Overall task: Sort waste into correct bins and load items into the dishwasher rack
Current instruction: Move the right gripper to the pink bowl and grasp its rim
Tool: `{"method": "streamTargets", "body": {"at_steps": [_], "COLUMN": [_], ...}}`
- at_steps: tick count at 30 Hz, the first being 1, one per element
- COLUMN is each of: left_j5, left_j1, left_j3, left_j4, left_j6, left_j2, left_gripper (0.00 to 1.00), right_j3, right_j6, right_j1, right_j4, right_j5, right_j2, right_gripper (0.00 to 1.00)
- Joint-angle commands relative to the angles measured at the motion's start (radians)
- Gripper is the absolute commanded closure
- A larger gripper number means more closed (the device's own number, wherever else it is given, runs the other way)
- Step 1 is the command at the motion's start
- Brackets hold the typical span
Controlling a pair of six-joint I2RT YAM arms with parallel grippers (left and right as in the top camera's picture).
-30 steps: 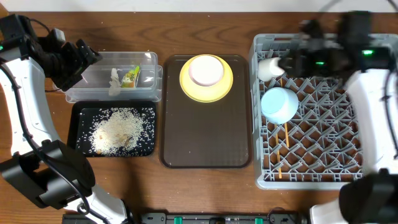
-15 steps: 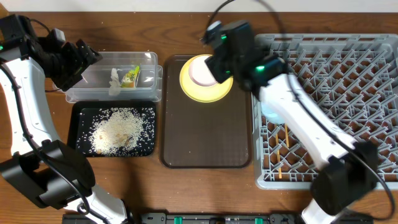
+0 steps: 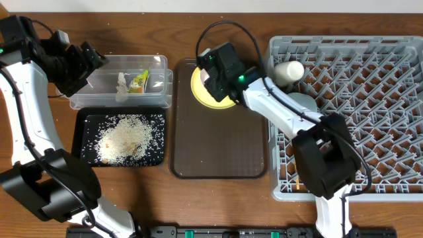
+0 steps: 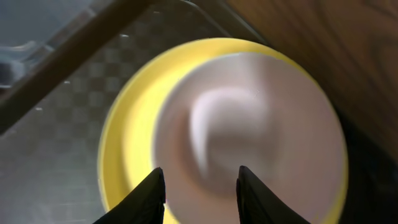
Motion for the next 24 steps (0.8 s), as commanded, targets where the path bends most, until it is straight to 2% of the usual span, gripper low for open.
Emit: {"method": "streamTargets", "body": {"at_steps": [1, 9, 24], "left_j5": [-0.002, -0.002, -0.002], "left_j1": [0.003, 0.003, 0.003], "left_j3": [0.003, 0.003, 0.003], "left_j4": [-0.003, -0.003, -0.003], "left_j6": [0.006, 0.006, 0.006], "left_j2": [-0.002, -0.002, -0.002], "left_gripper": [0.09, 0.09, 0.09], "right_j3": [0.006, 0.006, 0.006], "right_j6": [-0.006, -0.006, -0.007], "right_j1": [0.020, 0.027, 0.029], "right_j4": [0.008, 0.017, 0.039], "right_j5": [0.005, -0.088, -0.082], "right_j2": [0.009, 0.009, 0.074], "right_gripper": [0.64, 0.65, 0.73]}}
